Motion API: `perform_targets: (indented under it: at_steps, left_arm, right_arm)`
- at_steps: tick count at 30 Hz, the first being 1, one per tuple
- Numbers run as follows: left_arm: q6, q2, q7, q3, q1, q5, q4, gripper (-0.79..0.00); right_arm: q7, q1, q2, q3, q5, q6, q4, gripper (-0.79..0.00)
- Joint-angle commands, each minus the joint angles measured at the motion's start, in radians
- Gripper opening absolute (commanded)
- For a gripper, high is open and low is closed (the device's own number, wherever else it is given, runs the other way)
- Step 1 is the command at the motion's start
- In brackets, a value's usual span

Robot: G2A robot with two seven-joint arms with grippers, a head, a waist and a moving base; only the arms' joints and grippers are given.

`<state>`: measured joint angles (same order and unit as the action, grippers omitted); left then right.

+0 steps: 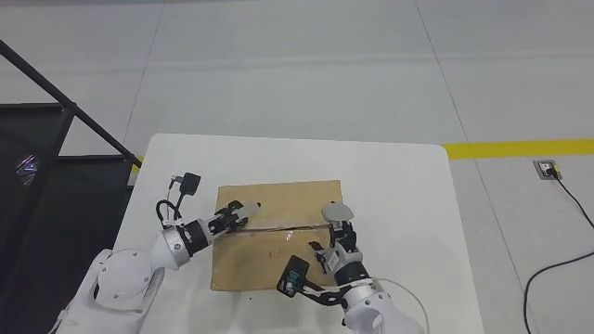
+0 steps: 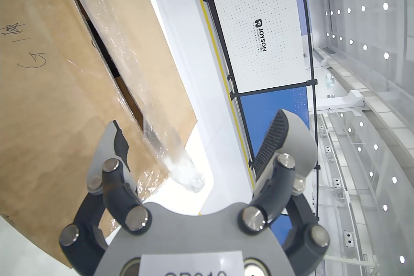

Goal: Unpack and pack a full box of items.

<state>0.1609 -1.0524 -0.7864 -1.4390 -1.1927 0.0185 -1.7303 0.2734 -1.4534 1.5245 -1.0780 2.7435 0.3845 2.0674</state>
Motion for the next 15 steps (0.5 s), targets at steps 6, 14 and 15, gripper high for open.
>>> perform_targets:
  at_steps: [6, 14, 15]
  left_arm:
    - [0.048, 0.017, -0.039, -0.102, -0.106, 0.019, -0.052, 0.000]
    - [0.074, 0.025, -0.019, -0.179, -0.182, 0.063, -0.078, 0.000]
    - [0.070, 0.025, -0.012, -0.179, -0.185, 0.071, -0.074, 0.000]
  right_arm:
    - [-0.019, 0.031, -0.002, 0.002, -0.009, 0.008, -0.014, 0.000]
    - [-0.004, 0.075, -0.001, 0.025, -0.013, 0.028, -0.033, 0.000]
    - [-0.003, 0.077, 0.000, 0.027, -0.016, 0.029, -0.034, 0.000]
